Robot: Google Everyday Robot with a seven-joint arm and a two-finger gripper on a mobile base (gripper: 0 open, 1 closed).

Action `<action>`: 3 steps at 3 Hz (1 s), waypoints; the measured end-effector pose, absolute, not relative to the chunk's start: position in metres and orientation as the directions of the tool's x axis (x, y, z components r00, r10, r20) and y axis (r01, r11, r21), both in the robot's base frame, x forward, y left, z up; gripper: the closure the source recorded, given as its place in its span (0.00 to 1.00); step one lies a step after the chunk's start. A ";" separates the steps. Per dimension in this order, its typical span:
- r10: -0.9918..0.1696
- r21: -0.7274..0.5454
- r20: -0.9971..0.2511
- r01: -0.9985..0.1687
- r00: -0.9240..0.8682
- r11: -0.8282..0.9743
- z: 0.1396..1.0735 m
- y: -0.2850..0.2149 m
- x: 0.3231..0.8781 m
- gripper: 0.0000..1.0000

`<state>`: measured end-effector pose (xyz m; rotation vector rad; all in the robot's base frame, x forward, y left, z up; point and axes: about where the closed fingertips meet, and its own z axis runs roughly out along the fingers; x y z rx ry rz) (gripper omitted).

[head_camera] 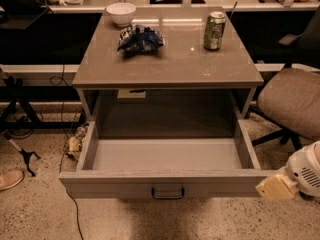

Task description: Close top drawer

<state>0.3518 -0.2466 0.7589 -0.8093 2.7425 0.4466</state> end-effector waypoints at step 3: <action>-0.470 0.262 -0.294 -0.543 -0.832 0.798 0.729 -0.241 0.351 1.00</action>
Offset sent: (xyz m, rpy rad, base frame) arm -0.0002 0.0006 0.0010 -0.0033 -0.0017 0.0041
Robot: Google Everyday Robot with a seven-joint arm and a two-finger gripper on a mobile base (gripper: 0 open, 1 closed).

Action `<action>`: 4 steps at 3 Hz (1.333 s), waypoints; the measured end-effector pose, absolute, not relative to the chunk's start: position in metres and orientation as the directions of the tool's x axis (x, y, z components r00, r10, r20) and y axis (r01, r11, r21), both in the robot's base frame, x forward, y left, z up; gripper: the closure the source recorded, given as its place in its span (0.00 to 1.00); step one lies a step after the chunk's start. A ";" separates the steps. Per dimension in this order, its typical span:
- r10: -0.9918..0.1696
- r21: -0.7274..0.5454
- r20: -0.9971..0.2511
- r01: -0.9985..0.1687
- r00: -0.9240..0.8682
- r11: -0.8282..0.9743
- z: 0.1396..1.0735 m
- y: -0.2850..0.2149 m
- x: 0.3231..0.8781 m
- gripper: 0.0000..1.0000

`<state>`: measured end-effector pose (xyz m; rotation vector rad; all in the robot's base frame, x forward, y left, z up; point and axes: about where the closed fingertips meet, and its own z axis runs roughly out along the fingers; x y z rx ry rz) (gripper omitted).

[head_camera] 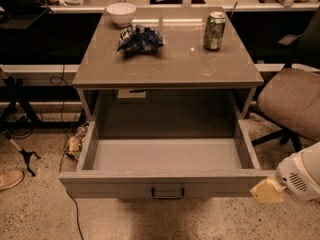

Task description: Close top drawer

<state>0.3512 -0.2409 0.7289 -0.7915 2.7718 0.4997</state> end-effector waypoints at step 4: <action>-0.428 0.343 -0.462 -0.601 -0.777 0.722 0.670 -0.159 0.416 1.00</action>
Offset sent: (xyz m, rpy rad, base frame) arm 0.0423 0.0574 -0.0679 0.1567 -0.0368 0.0180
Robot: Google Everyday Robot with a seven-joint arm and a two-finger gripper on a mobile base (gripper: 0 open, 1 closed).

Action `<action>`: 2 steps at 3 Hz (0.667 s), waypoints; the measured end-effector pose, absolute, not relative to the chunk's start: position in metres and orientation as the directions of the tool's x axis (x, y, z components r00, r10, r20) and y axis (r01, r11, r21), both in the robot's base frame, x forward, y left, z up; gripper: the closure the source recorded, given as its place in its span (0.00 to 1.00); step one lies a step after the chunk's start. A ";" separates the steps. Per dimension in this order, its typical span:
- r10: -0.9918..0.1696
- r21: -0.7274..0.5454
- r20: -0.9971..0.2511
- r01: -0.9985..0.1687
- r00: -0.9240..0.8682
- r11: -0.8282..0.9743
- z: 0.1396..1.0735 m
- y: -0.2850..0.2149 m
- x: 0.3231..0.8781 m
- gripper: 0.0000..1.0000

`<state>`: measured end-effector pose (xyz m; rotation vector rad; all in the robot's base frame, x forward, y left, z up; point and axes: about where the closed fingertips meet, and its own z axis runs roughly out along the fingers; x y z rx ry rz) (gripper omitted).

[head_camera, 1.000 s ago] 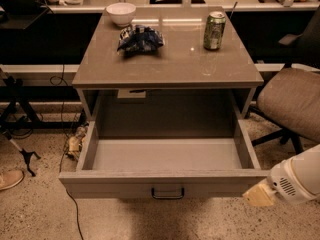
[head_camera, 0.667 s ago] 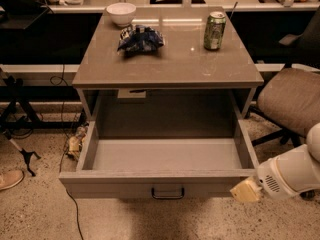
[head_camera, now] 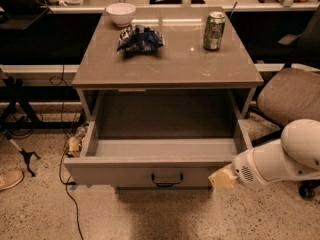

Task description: Close top drawer

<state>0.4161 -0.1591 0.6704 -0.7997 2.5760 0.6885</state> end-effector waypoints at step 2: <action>-0.415 0.344 -0.475 -0.597 -0.776 0.725 0.667 -0.159 0.422 1.00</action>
Offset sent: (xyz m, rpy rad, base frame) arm 0.0146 -0.0020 -0.0085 0.0264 -0.0263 -0.0327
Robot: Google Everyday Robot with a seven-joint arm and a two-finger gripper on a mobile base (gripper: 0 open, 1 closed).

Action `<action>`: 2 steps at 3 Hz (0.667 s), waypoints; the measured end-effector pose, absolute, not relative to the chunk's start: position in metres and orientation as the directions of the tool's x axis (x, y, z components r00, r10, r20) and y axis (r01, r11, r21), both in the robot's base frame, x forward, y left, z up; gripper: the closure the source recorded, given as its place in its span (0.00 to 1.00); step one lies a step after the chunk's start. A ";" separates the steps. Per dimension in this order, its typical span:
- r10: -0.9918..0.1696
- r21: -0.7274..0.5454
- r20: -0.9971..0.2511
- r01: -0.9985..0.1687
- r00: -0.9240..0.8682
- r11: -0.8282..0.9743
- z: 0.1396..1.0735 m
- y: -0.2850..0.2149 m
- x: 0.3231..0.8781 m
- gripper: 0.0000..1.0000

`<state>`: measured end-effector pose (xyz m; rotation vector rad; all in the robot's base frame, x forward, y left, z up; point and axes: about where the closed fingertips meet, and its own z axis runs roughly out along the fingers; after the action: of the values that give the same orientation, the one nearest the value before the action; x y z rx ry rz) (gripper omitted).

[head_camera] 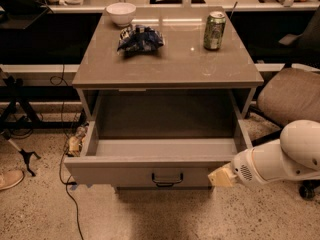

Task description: Close top drawer

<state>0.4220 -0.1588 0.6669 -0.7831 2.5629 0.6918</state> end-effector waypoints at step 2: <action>-0.370 0.311 -0.528 -0.579 -0.765 0.754 0.662 -0.167 0.460 1.00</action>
Offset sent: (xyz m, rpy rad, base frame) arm 0.1548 -0.0207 0.0144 0.0607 -0.3046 -0.1951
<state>0.4599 -0.1672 0.6624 -0.7200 2.5116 0.6487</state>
